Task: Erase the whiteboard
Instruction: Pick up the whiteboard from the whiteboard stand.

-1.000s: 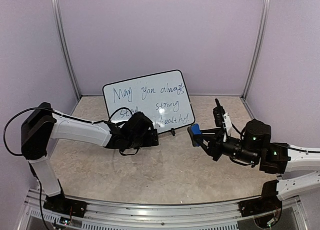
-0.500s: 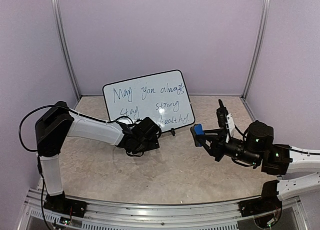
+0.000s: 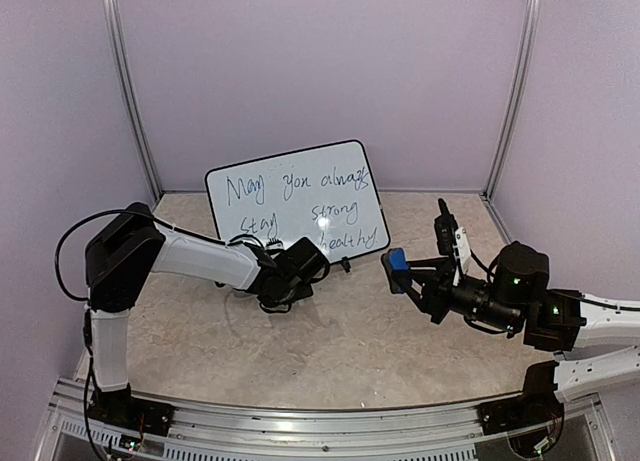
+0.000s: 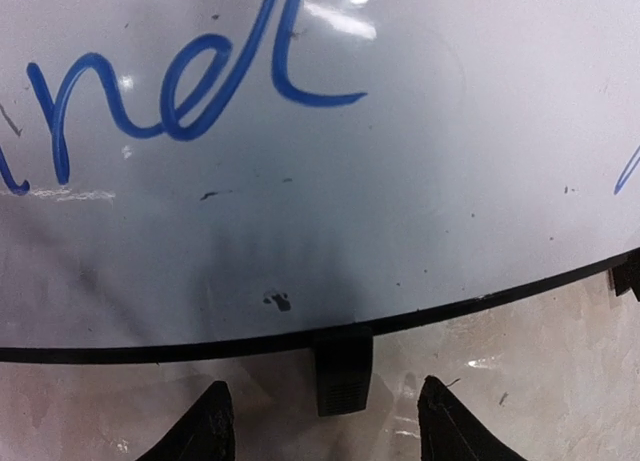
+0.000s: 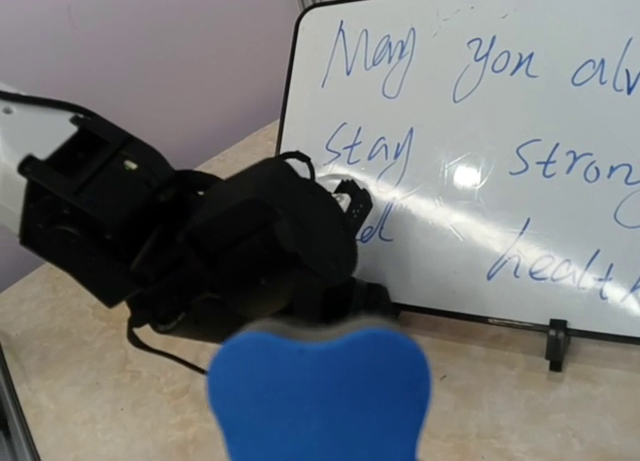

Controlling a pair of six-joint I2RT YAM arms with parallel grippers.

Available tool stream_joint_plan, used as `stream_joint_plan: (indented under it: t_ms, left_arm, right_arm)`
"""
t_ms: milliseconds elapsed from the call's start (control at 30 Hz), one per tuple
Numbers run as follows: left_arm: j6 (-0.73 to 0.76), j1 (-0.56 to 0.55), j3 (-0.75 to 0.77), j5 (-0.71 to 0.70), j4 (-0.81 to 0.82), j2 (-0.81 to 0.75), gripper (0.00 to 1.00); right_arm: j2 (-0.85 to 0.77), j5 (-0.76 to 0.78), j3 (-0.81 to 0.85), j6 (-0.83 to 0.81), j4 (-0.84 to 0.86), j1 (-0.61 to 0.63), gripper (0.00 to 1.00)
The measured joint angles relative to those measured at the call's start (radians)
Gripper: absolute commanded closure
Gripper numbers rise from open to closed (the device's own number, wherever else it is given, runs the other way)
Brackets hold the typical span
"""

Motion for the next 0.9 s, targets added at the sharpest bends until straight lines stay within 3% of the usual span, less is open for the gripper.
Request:
stream_joint_plan:
  t_ms: [367, 533, 700, 900]
  left_arm:
    - [-0.023, 0.000, 0.032, -0.082, -0.023, 0.040, 0.60]
    - [-0.031, 0.000, 0.055, -0.111, -0.029, 0.064, 0.76]
    - [-0.037, 0.000, 0.082, -0.114, -0.029, 0.085, 1.00]
    - [-0.040, -0.004, 0.094, -0.119, -0.046, 0.090, 1.00]
  right_arm:
    - [0.008, -0.018, 0.000, 0.000, 0.003, 0.000, 0.73]
    - [0.008, -0.023, 0.000, -0.001, 0.003, 0.000, 0.73]
    - [0.008, -0.031, 0.000, -0.003, 0.004, 0.000, 0.73]
    - [0.008, -0.037, 0.000, -0.003, 0.003, 0.000, 0.73]
